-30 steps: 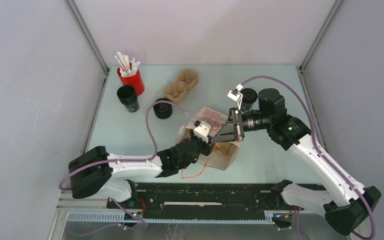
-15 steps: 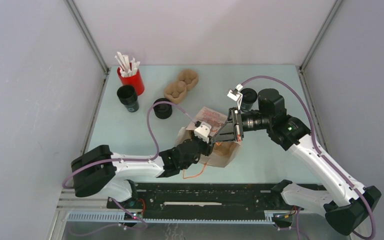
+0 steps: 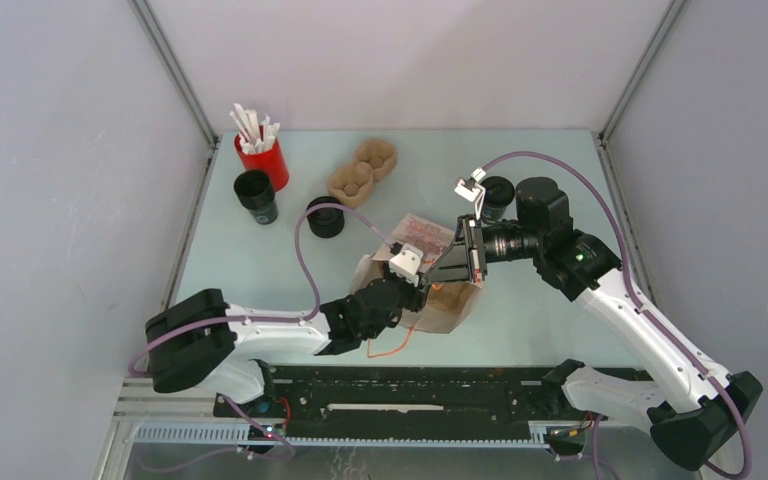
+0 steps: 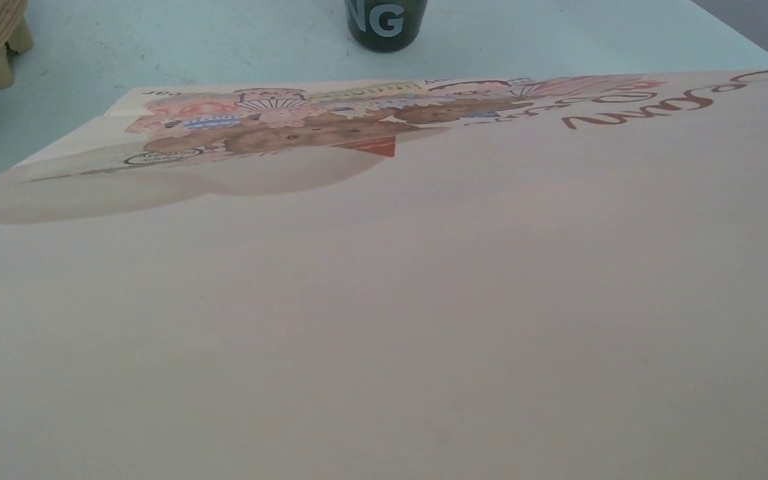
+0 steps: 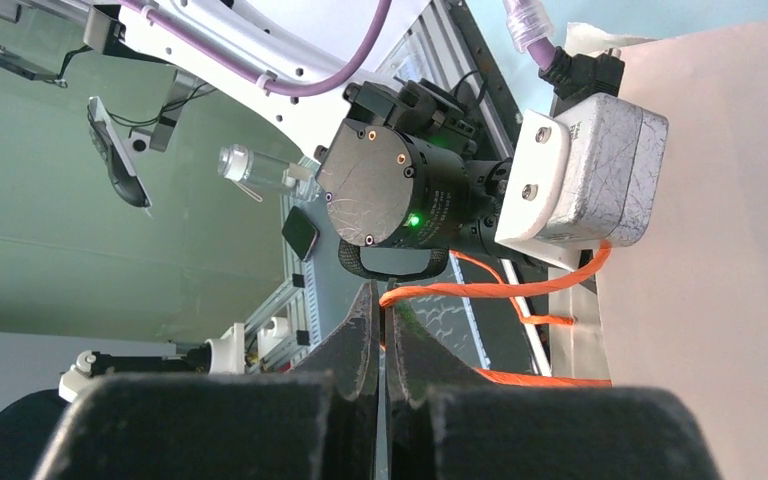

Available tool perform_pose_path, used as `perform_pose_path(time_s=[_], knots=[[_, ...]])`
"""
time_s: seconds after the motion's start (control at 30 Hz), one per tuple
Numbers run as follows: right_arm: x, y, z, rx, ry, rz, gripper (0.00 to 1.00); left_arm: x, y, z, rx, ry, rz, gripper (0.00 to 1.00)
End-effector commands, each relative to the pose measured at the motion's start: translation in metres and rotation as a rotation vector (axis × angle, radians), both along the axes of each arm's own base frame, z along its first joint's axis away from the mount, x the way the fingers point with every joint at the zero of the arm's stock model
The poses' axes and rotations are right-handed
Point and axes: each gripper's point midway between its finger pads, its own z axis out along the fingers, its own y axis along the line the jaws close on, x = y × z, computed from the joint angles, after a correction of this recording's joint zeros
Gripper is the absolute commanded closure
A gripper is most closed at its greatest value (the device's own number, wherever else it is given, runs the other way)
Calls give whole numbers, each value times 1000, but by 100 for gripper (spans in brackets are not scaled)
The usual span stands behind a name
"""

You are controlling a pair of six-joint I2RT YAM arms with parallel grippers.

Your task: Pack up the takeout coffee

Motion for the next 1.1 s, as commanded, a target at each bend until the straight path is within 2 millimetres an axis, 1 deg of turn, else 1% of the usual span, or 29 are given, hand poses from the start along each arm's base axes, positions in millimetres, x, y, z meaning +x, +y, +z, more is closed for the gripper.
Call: perform_pose_path(time_s=[0.0, 0.2, 0.33, 0.43, 0.7, 0.83, 0.9, 1.0, 1.07], knots=[[-7, 3, 12, 40, -38, 37, 100, 5, 5, -5, 12, 5, 53, 51], [-9, 3, 12, 38, -39, 40, 100, 5, 3, -6, 8, 8, 49, 43], [-9, 3, 11, 35, -38, 41, 100, 3, 4, -4, -3, 9, 40, 35], [-9, 3, 9, 28, -39, 37, 100, -1, 6, -1, -21, 13, 30, 32], [-7, 4, 2, 22, -36, 29, 100, -13, 12, 4, -35, 23, -10, 31], [-7, 3, 1, 18, -33, 28, 100, -17, 15, 5, -54, 44, -14, 32], [-7, 3, 1, 18, -35, 24, 100, -20, 10, 6, -100, 101, -13, 35], [-6, 4, 2, 18, -41, 15, 100, -34, -5, 8, -191, 214, -56, 36], [-6, 3, 1, 16, -43, 11, 100, -40, -9, 12, -238, 269, -67, 36]])
